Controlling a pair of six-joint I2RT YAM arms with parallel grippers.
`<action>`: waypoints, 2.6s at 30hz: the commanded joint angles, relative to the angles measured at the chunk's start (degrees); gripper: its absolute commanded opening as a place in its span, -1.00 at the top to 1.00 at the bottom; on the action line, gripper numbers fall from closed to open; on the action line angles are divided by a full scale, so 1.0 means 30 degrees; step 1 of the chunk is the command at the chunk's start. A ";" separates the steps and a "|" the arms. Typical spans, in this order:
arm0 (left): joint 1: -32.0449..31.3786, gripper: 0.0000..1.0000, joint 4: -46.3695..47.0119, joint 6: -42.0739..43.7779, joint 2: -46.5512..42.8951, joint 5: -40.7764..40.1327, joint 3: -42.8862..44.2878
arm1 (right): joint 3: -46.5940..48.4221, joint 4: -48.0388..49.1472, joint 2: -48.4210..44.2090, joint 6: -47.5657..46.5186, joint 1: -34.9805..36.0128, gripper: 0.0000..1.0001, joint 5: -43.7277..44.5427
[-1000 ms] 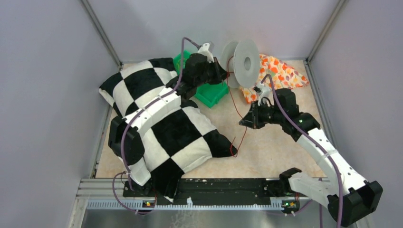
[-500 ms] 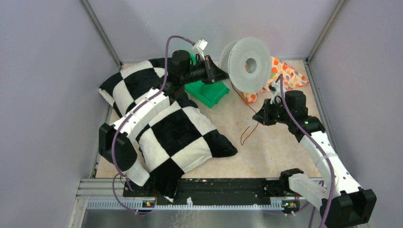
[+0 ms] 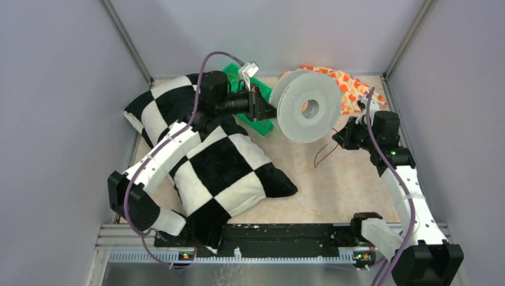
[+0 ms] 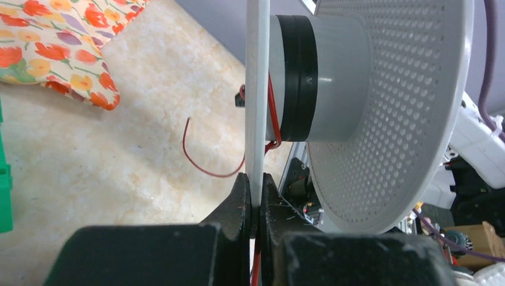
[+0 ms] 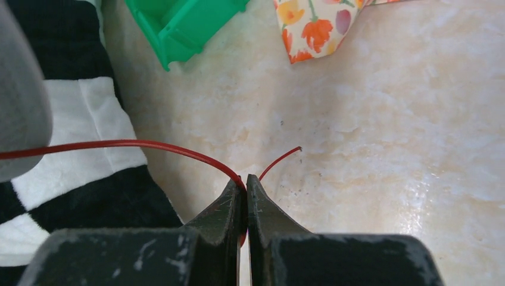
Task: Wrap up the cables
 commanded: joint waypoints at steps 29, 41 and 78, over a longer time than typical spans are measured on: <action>-0.4344 1.00 0.1793 1.5868 -0.4421 -0.8340 -0.6608 | 0.9604 -0.4510 0.2242 0.5245 -0.0593 1.00 -0.7302; -0.7691 1.00 0.7754 1.9723 -0.2792 -1.9484 -0.8426 | 1.0108 -0.3768 0.2910 0.9595 -0.0593 1.00 -0.8279; -0.7886 1.00 0.0568 1.1943 0.2470 -2.2755 0.1787 | 0.7880 0.7139 0.3887 1.5468 0.2597 0.36 -0.9222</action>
